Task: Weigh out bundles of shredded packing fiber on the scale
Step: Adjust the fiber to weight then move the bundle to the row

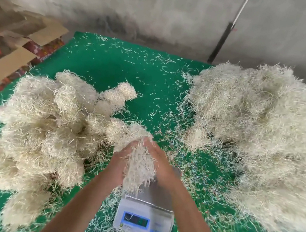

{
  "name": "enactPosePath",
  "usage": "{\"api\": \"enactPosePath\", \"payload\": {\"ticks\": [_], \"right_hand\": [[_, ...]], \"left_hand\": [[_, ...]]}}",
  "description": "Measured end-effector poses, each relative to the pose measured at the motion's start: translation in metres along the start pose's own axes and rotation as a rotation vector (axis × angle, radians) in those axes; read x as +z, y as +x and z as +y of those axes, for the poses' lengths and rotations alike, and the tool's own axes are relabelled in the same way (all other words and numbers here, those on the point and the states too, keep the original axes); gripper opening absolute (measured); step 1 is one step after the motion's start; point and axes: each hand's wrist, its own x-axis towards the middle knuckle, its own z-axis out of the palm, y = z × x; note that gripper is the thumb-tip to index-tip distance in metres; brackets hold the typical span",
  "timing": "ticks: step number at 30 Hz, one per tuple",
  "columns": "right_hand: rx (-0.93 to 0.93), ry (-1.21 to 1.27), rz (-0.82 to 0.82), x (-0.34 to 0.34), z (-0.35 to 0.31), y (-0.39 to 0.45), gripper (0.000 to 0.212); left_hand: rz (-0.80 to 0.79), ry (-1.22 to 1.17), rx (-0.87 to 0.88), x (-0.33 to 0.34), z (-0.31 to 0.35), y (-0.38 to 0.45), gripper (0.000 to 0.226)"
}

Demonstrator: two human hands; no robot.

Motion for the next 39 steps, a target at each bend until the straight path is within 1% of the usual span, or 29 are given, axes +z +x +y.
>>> {"api": "enactPosePath", "payload": {"ticks": [1,2,3,4,5,6,8,9,10,11,12,13,14,15,16,17,18,19,20,22,23,24,25,26,28,30,32,35,39], "right_hand": [[0.011,0.147,0.018,0.011,0.009,-0.008,0.097],[0.003,0.302,0.022,0.018,0.015,-0.015,0.088],[-0.002,0.421,0.004,0.023,0.018,-0.020,0.074],[0.002,0.463,-0.004,0.026,0.015,-0.032,0.064],[0.006,0.461,-0.002,0.030,0.014,-0.041,0.067],[0.012,0.430,0.029,0.034,0.013,-0.051,0.080],[-0.024,0.404,0.042,0.040,0.016,-0.058,0.103],[-0.096,0.420,0.014,0.043,0.018,-0.059,0.099],[-0.164,0.464,-0.003,0.046,0.015,-0.061,0.085],[-0.199,0.511,0.016,0.045,0.015,-0.058,0.074],[-0.201,0.576,0.066,0.045,0.011,-0.059,0.062],[-0.218,0.573,0.132,0.043,0.008,-0.058,0.051],[-0.260,0.473,0.224,0.040,0.006,-0.057,0.044],[-0.309,0.260,0.318,0.036,0.005,-0.053,0.040],[-0.334,0.016,0.411,0.033,0.002,-0.053,0.040],[-0.347,-0.230,0.491,0.027,0.000,-0.052,0.044],[-0.363,-0.476,0.535,0.021,0.000,-0.050,0.049],[-0.388,-0.701,0.541,0.016,0.002,-0.046,0.059],[-0.402,-0.886,0.496,0.011,0.006,-0.043,0.073],[-0.366,-1.097,0.309,0.003,0.018,-0.039,0.100],[-0.322,-1.138,0.225,0.000,0.024,-0.040,0.108],[-0.294,-1.159,0.168,-0.002,0.030,-0.041,0.112],[-0.299,-1.155,0.146,-0.005,0.034,-0.043,0.111],[-0.336,-1.129,0.169,-0.009,0.036,-0.045,0.108],[-0.418,-1.027,0.278,-0.013,0.034,-0.050,0.103],[-0.463,-0.922,0.364,-0.015,0.034,-0.054,0.102],[-0.478,-0.832,0.412,-0.015,0.040,-0.057,0.100],[-0.433,-0.734,0.460,-0.011,0.051,-0.061,0.097],[-0.357,-0.706,0.479,-0.003,0.059,-0.062,0.101]], "left_hand": [[-0.018,-0.007,0.026,0.001,0.001,-0.008,0.109],[-0.054,0.048,0.052,0.004,0.003,-0.013,0.119],[-0.073,0.059,0.070,0.004,0.001,-0.018,0.117],[-0.075,0.041,0.048,0.006,-0.001,-0.022,0.106],[-0.043,-0.013,0.012,0.007,-0.001,-0.024,0.098],[0.005,-0.063,-0.016,0.004,-0.006,-0.021,0.094],[0.025,-0.090,-0.037,0.006,-0.007,-0.018,0.089],[0.007,-0.120,-0.039,0.006,-0.008,-0.021,0.086],[-0.031,-0.183,-0.048,0.005,-0.010,-0.023,0.086],[-0.066,-0.244,-0.057,0.003,-0.012,-0.026,0.087],[-0.091,-0.274,-0.065,0.000,-0.016,-0.026,0.086],[-0.101,-0.275,-0.082,-0.002,-0.019,-0.030,0.081],[-0.083,-0.268,-0.092,-0.005,-0.022,-0.032,0.073],[-0.044,-0.249,-0.085,-0.007,-0.025,-0.033,0.060],[0.020,-0.196,-0.083,-0.009,-0.029,-0.034,0.047],[0.097,-0.141,-0.084,-0.012,-0.035,-0.034,0.038],[0.162,-0.108,-0.091,-0.015,-0.042,-0.032,0.034],[0.204,-0.104,-0.112,-0.020,-0.047,-0.031,0.031],[0.217,-0.118,-0.144,-0.025,-0.052,-0.032,0.030],[0.213,-0.123,-0.202,-0.033,-0.063,-0.036,0.034],[0.210,-0.116,-0.217,-0.034,-0.067,-0.038,0.037],[0.204,-0.112,-0.221,-0.036,-0.070,-0.040,0.038],[0.196,-0.113,-0.214,-0.036,-0.073,-0.041,0.037],[0.187,-0.117,-0.202,-0.037,-0.075,-0.042,0.036],[0.184,-0.135,-0.179,-0.038,-0.079,-0.044,0.034],[0.199,-0.157,-0.179,-0.038,-0.080,-0.045,0.032],[0.204,-0.188,-0.183,-0.037,-0.080,-0.044,0.029],[0.190,-0.179,-0.158,-0.035,-0.084,-0.044,0.028],[0.209,-0.191,-0.122,-0.031,-0.085,-0.041,0.025]]}}
